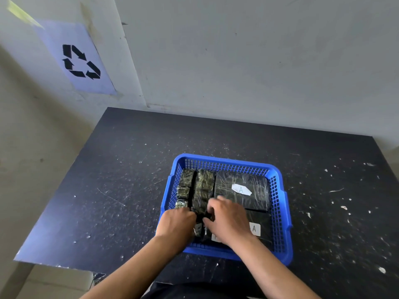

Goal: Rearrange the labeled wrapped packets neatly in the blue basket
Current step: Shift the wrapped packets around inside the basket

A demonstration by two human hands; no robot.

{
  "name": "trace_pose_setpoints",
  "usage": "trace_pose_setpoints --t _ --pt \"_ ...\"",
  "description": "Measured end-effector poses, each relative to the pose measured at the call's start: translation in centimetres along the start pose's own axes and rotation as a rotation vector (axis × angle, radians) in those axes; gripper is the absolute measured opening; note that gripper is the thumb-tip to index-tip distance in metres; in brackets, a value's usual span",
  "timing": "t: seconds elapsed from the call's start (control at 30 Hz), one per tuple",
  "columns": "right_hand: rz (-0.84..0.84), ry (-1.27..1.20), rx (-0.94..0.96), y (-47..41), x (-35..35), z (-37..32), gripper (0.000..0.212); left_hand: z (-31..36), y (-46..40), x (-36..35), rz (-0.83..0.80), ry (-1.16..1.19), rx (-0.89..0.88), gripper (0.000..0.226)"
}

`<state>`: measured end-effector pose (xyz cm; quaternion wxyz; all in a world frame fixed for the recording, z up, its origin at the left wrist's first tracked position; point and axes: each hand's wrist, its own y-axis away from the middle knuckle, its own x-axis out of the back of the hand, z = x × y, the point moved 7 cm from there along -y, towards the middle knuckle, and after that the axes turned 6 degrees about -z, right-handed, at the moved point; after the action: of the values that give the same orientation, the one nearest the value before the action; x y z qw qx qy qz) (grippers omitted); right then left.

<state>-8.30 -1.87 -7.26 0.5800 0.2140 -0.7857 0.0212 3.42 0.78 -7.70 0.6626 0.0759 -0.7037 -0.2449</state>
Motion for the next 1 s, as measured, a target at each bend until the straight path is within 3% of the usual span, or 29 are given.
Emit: trace_pose_setpoints --t 0.1,0.2,0.37,0.6,0.77,1.0 --pt "-0.034 0.092 0.079 -2.1 -0.9 -1.4 0.043 -1.4 1.1 1.0 0.171 0.065 0.016 0.033" --pt "-0.034 0.148 0.088 -2.9 -1.7 -1.4 0.054 -1.2 1.1 0.2 0.161 0.024 -0.008 0.058" --pt "0.062 0.047 0.143 -2.5 -0.7 -0.7 0.043 -1.1 0.1 -0.5 0.133 -0.064 0.038 0.044" --pt "0.222 -0.025 0.189 -0.8 1.2 -0.4 0.040 -1.0 -0.1 -1.0 0.126 -0.108 0.058 0.062" --pt "0.321 0.010 0.216 -0.6 2.3 -1.2 0.033 -1.1 0.3 -0.7 0.113 -0.115 0.069 0.041" --pt "0.151 0.007 0.201 -1.7 1.1 -2.2 0.043 -1.3 0.1 -0.9 0.069 -0.165 0.057 0.039"
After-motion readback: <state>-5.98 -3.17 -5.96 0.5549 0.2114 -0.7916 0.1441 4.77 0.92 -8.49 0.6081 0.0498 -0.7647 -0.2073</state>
